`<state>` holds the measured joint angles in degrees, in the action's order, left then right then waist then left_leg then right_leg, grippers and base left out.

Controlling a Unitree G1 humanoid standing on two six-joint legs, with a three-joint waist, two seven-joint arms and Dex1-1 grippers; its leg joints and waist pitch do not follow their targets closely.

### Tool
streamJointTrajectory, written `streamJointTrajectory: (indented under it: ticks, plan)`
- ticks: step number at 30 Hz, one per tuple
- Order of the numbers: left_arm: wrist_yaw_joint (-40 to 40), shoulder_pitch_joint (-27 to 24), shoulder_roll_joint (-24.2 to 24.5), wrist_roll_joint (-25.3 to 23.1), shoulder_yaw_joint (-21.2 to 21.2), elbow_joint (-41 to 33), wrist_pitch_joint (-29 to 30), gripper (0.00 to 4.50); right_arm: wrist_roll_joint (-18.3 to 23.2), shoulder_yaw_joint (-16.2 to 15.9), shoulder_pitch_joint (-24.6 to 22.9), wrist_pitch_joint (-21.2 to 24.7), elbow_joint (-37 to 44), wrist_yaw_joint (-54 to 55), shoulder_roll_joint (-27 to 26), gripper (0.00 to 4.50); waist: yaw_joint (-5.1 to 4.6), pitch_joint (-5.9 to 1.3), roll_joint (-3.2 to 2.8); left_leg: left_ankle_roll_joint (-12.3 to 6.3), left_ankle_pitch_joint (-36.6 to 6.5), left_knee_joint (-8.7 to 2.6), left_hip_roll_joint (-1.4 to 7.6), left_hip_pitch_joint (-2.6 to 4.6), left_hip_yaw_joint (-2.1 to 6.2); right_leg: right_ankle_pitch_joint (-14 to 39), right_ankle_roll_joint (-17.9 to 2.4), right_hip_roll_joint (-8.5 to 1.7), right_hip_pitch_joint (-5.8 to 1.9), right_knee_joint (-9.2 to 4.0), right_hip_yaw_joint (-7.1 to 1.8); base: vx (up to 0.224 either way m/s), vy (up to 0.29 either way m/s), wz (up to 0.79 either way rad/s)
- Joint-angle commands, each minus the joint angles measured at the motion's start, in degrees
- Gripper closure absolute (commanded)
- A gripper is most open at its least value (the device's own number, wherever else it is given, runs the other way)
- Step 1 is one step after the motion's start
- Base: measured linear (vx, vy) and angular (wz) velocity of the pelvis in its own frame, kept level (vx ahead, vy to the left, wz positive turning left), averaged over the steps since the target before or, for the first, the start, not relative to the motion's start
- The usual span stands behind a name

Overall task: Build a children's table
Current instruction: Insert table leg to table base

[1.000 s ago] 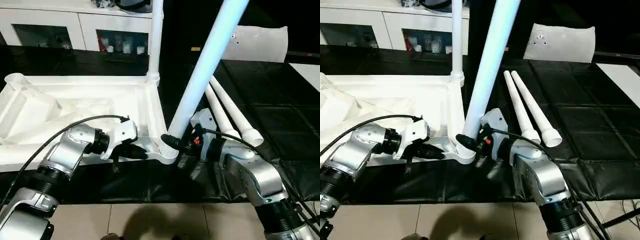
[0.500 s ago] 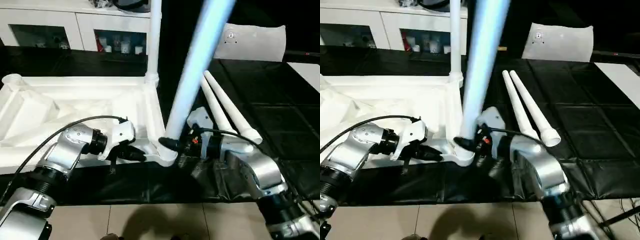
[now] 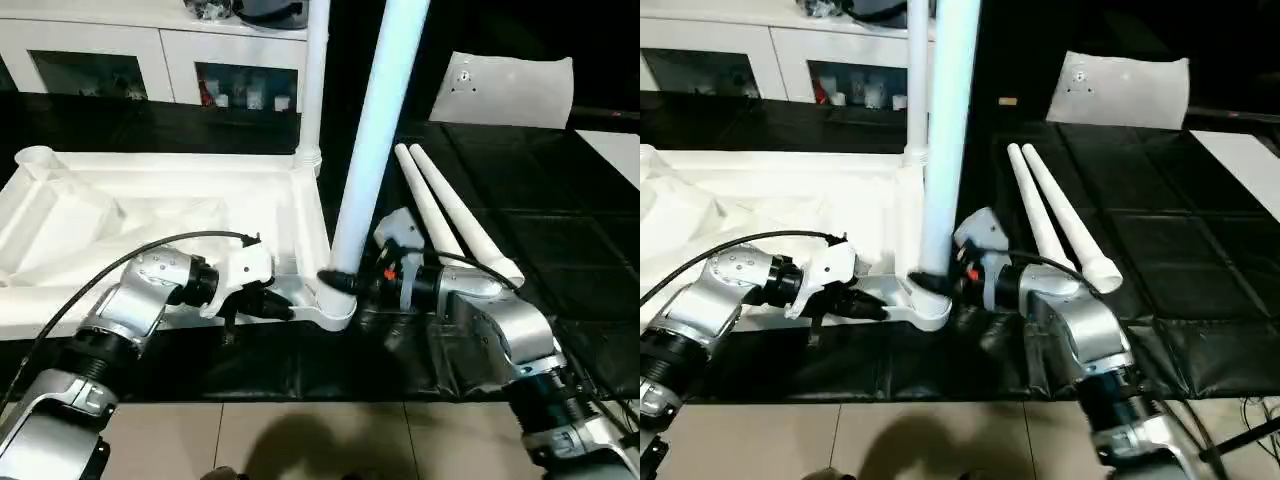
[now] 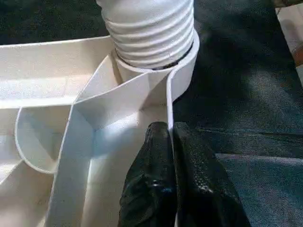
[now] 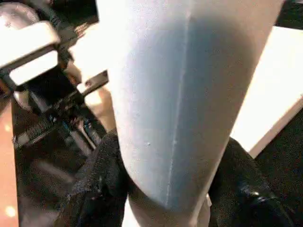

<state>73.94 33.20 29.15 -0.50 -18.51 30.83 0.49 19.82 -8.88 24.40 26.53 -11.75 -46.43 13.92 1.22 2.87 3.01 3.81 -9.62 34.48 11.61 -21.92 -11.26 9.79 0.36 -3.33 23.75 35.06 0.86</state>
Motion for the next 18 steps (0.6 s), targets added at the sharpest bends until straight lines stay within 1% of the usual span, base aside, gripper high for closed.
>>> streamJointTrajectory:
  ticks: [1, 2, 3, 4, 5, 6, 7, 8, 9, 10, 11, 12, 13, 14, 15, 18]
  plan:
    - [-0.5, 0.3, -0.3, -1.3, -0.8, 0.7, -1.3, 4.50, 0.2, 2.7, -1.8, 0.1, -0.7, 2.1, 0.5, 2.61, -0.08, -3.26, -1.00, 2.85, -22.9, -4.47, 1.36, 2.01, 1.42, 27.4, -7.6, -3.46, -1.05, -5.53, -1.44, 0.000, 0.000, 0.00]
    - [-0.6, 0.3, -0.3, -1.3, -0.8, 0.8, -1.3, 4.50, 0.2, 2.7, -2.1, 0.1, -0.6, 2.1, 0.6, 2.61, -0.08, -3.27, -0.91, 2.80, -22.9, -4.46, 1.35, 1.98, 1.36, 26.9, -7.7, -3.38, -1.03, -5.51, -1.45, 0.000, 0.000, 0.00]
    - [-0.8, 0.3, -0.3, -1.3, -0.6, 1.0, -1.2, 4.50, 0.2, 2.9, -3.3, -0.2, -0.1, 2.3, 0.5, 2.61, 0.08, -3.28, -1.07, 2.76, -22.8, -4.52, 1.43, 1.97, 1.31, 26.0, -8.0, -3.45, -1.02, -5.48, -1.53, 0.000, 0.000, 0.00]
    - [-1.0, 0.4, -0.3, -1.3, -0.4, 1.2, -1.3, 4.50, 0.2, 3.2, -4.4, -0.3, 0.4, 2.5, 0.3, 2.61, 0.18, -3.31, -1.06, 2.77, -22.7, -4.46, 1.39, 2.00, 1.30, 25.7, -8.1, -3.43, -1.00, -5.40, -1.52, 0.000, 0.000, 0.00]
    - [-1.2, 0.4, -0.3, -1.3, -0.4, 1.3, -1.3, 4.50, 0.2, 3.3, -4.9, -0.3, 0.7, 2.6, 0.2, 2.61, 0.31, -3.31, -1.27, 2.77, -22.7, -4.55, 1.41, 2.05, 1.30, 25.1, -8.3, -3.41, -1.02, -5.38, -1.53, 0.000, 0.000, 0.00]
    - [-1.4, 0.5, -0.3, -1.4, -0.4, 1.5, -1.5, 4.50, -0.3, 3.0, -6.1, -1.0, 1.3, 2.8, 0.1, 2.61, 0.46, -3.34, -1.27, 2.77, -22.6, -4.53, 1.37, 2.02, 1.26, 24.7, -8.4, -3.40, -1.07, -5.33, -1.55, 0.000, 0.000, 0.00]
    - [-1.6, 0.6, -0.3, -1.5, -0.4, 1.7, -1.6, 4.50, -0.7, 2.8, -6.9, -1.4, 1.7, 2.9, 0.1, 2.61, 0.51, -3.32, -1.14, 2.72, -22.6, -4.55, 1.35, 1.96, 1.23, 24.7, -8.3, -3.40, -1.07, -5.37, -1.55, 0.000, 0.000, 0.00]
    - [-1.9, 0.7, -0.4, -1.7, -0.4, 2.0, -1.7, 4.50, -1.4, 2.2, -8.0, -2.2, 2.1, 3.2, 0.3, 2.61, 0.56, -3.32, -1.57, 2.81, -22.8, -4.59, 1.32, 1.96, 1.33, 24.8, -8.4, -3.47, -1.11, -5.30, -1.53, 0.000, 0.000, 0.00]
    - [-2.2, 0.8, -0.4, -1.7, -0.3, 2.2, -1.8, 4.50, -2.0, 1.6, -8.9, -3.0, 2.5, 3.4, 0.6, 2.61, 0.54, -3.30, -1.41, 2.88, -23.1, -4.66, 1.40, 1.95, 1.31, 24.7, -8.3, -3.42, -1.09, -5.39, -1.50, 0.000, 0.000, 0.00]
    - [-2.3, 0.8, -0.4, -1.8, -0.3, 2.3, -1.9, 4.50, -2.6, 1.1, -9.4, -3.5, 2.7, 3.6, 0.8, 2.61, 0.60, -3.28, -1.47, 2.90, -23.4, -4.62, 1.37, 2.02, 1.30, 24.9, -8.3, -3.36, -0.98, -5.42, -1.51, 0.000, 0.000, 0.00]
    - [-2.4, 0.9, -0.5, -1.9, -0.3, 2.6, -2.2, 4.50, -4.7, -0.7, -10.6, -5.3, 3.2, 4.0, 1.9, 2.61, 0.53, -3.28, -1.35, 2.87, -23.6, -4.66, 1.34, 1.90, 1.36, 25.4, -8.2, -3.43, -1.14, -5.41, -1.47, 0.000, 0.000, 0.00]
    - [-2.4, 1.0, -0.5, -1.9, -0.3, 2.7, -2.2, 4.50, -5.4, -1.2, -11.0, -5.9, 3.5, 4.1, 2.2, 2.61, 0.61, -3.25, -1.47, 2.92, -23.9, -4.64, 1.37, 2.06, 1.35, 26.1, -7.9, -3.44, -0.96, -5.52, -1.49, 0.000, 0.000, 0.00]
    - [-2.4, 1.0, -0.5, -2.0, -0.3, 2.8, -2.3, 4.50, -6.1, -1.6, -11.3, -6.5, 3.7, 4.3, 2.5, 2.61, 0.55, -3.14, -1.40, 2.88, -24.3, -4.67, 1.36, 2.06, 1.35, 26.7, -7.7, -3.41, -0.92, -5.60, -1.48, 0.000, 0.000, 0.00]
    - [-2.5, 1.1, -0.5, -2.1, -0.3, 2.9, -2.4, 4.50, -6.9, -2.1, -11.4, -7.1, 3.7, 4.2, 2.9, 2.61, 0.46, -3.03, -1.37, 2.94, -25.0, -4.74, 1.30, 1.99, 1.47, 28.3, -7.3, -3.41, -0.93, -5.69, -1.41, 0.000, 0.000, 0.00]
    - [-2.5, 1.1, -0.5, -2.2, -0.3, 3.0, -2.6, 4.50, -7.7, -2.8, -11.4, -7.7, 3.9, 4.1, 3.4, 2.61, 0.40, -3.05, -1.39, 3.01, -25.7, -4.65, 1.28, 2.20, 1.52, 29.9, -6.9, -3.48, -0.81, -5.89, -1.38, 0.000, 0.000, 0.00]
    - [-2.6, 1.3, -0.5, -2.4, -0.4, 3.4, -3.0, 4.50, -8.9, -4.2, -10.8, -8.4, 4.3, 3.7, 4.1, 2.61, 0.31, -2.95, -1.16, 2.84, -26.8, -4.50, 1.25, 2.34, 1.65, 33.3, -5.7, -3.56, -0.51, -6.35, -1.32, 0.000, 0.000, 0.00]
